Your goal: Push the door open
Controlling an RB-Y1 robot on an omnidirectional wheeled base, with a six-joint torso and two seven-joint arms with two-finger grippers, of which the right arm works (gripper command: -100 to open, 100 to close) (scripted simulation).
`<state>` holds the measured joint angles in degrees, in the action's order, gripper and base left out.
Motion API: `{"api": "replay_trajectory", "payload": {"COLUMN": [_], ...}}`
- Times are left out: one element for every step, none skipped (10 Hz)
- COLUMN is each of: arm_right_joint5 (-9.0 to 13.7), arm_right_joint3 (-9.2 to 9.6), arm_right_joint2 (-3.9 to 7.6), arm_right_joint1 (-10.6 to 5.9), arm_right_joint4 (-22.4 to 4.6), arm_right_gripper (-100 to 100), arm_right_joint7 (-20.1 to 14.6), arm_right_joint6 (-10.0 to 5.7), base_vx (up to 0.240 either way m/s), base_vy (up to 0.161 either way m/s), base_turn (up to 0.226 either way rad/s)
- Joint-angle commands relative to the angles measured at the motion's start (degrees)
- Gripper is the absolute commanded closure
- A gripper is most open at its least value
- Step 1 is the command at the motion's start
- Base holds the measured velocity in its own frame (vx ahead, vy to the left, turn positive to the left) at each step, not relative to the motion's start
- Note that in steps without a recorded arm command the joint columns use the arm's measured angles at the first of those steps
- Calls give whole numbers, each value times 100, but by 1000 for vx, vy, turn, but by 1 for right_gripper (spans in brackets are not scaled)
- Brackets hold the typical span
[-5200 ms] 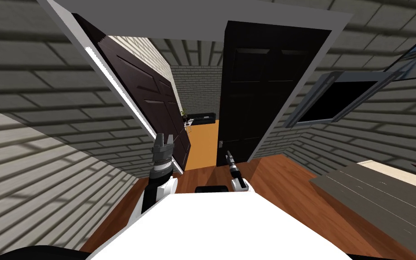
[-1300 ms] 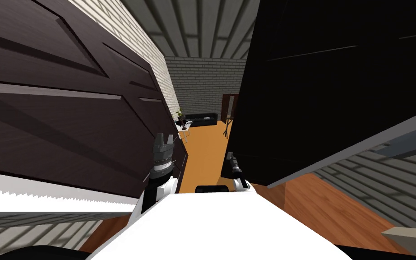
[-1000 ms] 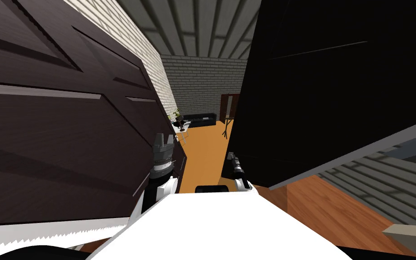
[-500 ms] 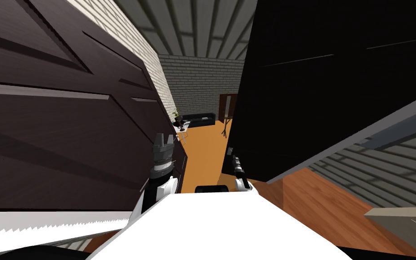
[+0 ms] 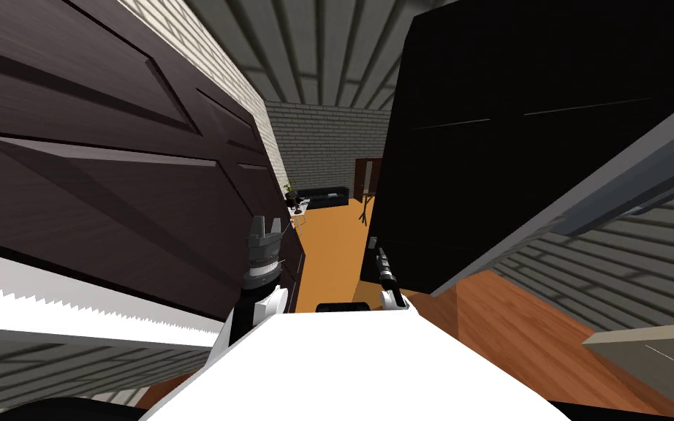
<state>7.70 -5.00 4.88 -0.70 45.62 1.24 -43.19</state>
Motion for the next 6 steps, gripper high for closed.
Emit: {"api": "replay_trajectory", "payload": {"arm_right_joint5": [7, 12, 17, 23, 29, 33], "arm_right_joint3": [-14, -24, -35, -45, -58, -66], "arm_right_joint2": [4, 3, -2, -9, -21, -33], "arm_right_joint1": [5, 10, 15, 20, 26, 30], "arm_right_joint4": [-14, -26, -39, -51, -66, -75], "arm_right_gripper": [-100, -100, -100, -100, -100, -100], "arm_right_joint7": [8, 14, 20, 25, 33, 37], "arm_right_joint6": [-38, -66, -95, -121, -155, -176], "base_vx": [187, 195, 233, 232, 211, 204], "base_vy": [-49, -39, -49, -23, 8, -43], "base_turn": [18, 35, 29, 34, 41, 18]}}
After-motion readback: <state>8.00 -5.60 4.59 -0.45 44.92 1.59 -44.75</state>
